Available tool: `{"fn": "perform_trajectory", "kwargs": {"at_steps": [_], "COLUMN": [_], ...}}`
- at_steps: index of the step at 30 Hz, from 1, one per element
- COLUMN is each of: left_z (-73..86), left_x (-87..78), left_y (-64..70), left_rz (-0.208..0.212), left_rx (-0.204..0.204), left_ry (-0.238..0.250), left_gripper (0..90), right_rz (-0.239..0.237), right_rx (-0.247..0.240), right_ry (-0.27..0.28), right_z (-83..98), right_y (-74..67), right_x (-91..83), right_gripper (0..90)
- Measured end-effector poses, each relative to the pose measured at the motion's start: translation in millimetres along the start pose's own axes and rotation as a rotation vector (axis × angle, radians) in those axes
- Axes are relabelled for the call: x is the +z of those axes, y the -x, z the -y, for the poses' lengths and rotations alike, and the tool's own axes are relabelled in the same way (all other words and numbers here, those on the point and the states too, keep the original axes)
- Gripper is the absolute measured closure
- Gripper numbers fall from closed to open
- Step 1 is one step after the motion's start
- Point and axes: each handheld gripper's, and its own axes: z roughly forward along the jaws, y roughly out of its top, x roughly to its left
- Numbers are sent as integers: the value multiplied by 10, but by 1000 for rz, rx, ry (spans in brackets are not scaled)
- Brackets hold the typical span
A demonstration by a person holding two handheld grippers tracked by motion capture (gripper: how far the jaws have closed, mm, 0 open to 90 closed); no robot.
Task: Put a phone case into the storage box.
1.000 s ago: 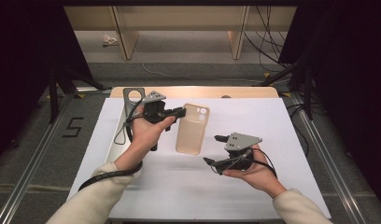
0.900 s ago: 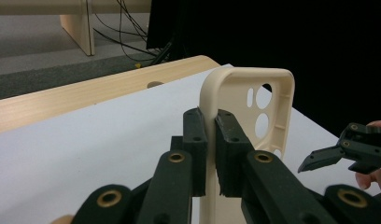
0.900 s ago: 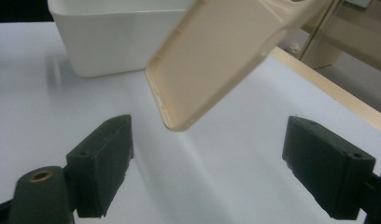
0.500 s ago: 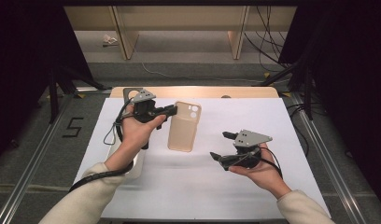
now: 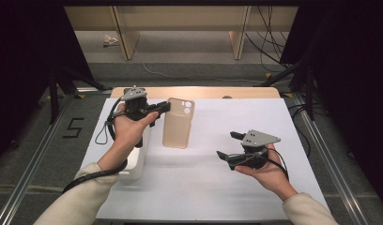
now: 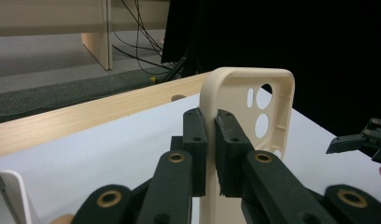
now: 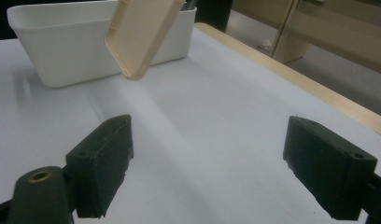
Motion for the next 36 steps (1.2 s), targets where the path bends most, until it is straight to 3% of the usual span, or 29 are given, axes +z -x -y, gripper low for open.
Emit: {"fn": "perform_trajectory", "kwargs": {"at_steps": [8,36], "left_z": [-20,-95], "left_x": [-70,-247], "left_y": [-69,-240], "left_rz": [-14,-52], "left_rx": [-7,-18], "left_ry": [17,53], "left_gripper": [835,835], "right_rz": [20,64], "right_rx": [30,63], "right_ry": [9,18], "right_z": [34,127], "right_y": [57,155], "right_x": [-73,-226], "right_gripper": [169,168]}}
